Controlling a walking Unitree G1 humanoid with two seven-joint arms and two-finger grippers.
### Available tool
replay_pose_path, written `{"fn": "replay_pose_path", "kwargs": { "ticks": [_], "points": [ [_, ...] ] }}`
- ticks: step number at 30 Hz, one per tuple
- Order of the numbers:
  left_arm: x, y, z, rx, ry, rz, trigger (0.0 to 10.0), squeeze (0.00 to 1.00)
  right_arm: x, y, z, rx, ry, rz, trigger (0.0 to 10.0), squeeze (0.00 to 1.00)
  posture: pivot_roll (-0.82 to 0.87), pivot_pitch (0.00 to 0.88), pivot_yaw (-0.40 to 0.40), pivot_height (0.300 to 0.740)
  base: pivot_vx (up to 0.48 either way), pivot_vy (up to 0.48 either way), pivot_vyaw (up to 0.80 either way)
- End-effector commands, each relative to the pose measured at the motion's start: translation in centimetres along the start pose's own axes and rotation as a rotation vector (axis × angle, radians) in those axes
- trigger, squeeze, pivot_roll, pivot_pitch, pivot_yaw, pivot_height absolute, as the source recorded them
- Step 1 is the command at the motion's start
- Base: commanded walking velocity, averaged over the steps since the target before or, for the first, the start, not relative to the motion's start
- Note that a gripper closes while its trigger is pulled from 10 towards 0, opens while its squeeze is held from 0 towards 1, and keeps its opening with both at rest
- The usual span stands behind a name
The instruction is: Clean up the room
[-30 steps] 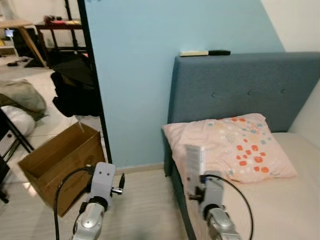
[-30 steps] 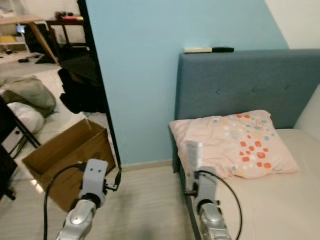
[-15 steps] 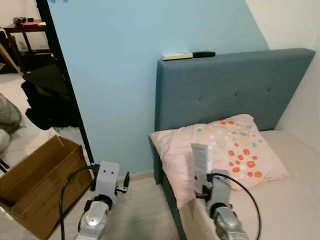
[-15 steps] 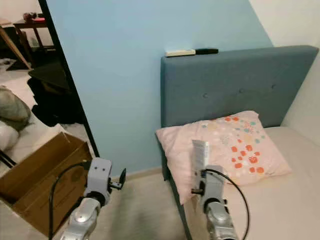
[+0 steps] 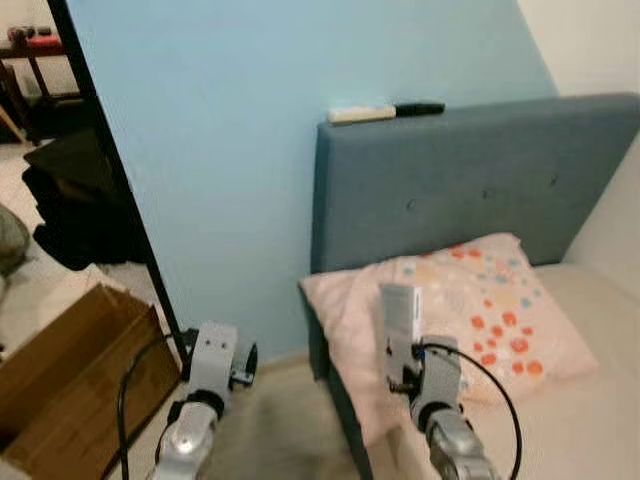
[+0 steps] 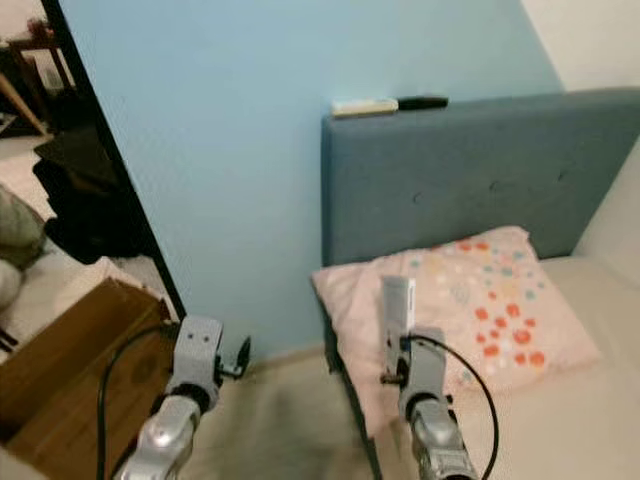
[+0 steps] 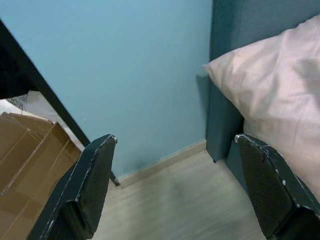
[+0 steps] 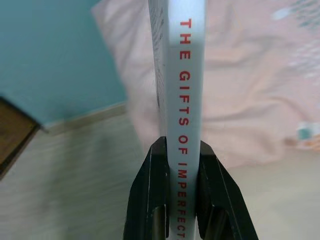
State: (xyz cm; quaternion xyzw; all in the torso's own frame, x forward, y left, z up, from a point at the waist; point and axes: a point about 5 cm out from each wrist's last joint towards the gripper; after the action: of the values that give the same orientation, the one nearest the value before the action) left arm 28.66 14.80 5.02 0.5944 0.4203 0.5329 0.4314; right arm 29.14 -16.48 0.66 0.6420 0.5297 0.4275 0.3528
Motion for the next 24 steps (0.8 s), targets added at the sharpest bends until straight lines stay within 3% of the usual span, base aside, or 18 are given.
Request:
{"fn": "replay_pose_path", "kwargs": {
  "ticks": [1, 15, 24],
  "points": [
    [0.4, -0.64, -0.31, 0.024, 0.014, 0.006, 10.0, 0.0, 0.09, 0.25, 0.04, -0.014, 0.006, 0.004, 10.0, 0.0, 0.0, 0.039, -0.029, 0.74, 0.0, 0.0, 0.0],
    [0.28, -0.47, -0.28, 0.014, 0.011, 0.039, 10.0, 0.0, 0.13, 0.43, 0.09, -0.022, 0.01, -0.002, 10.0, 0.0, 0.0, 0.037, -0.028, 0.74, 0.0, 0.0, 0.0],
    [0.24, -0.58, -0.18, 0.033, 0.016, 0.026, 10.0, 0.0, 0.05, 0.38, 0.07, -0.018, 0.01, -0.008, 10.0, 0.0, 0.0, 0.035, -0.03, 0.74, 0.0, -0.265, 0.0]
  ]
}}
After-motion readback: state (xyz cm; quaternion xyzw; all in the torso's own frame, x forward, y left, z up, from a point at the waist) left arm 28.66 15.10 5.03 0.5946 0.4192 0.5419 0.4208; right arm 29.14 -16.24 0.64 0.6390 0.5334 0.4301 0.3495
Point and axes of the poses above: a point about 5 cm out from each wrist's last joint towards the gripper, its own z axis pointing out of the wrist towards the gripper, its own y axis along the axis of the wrist's last joint, x = y × z, and after that the axes turned 8 degrees about z, right-handed
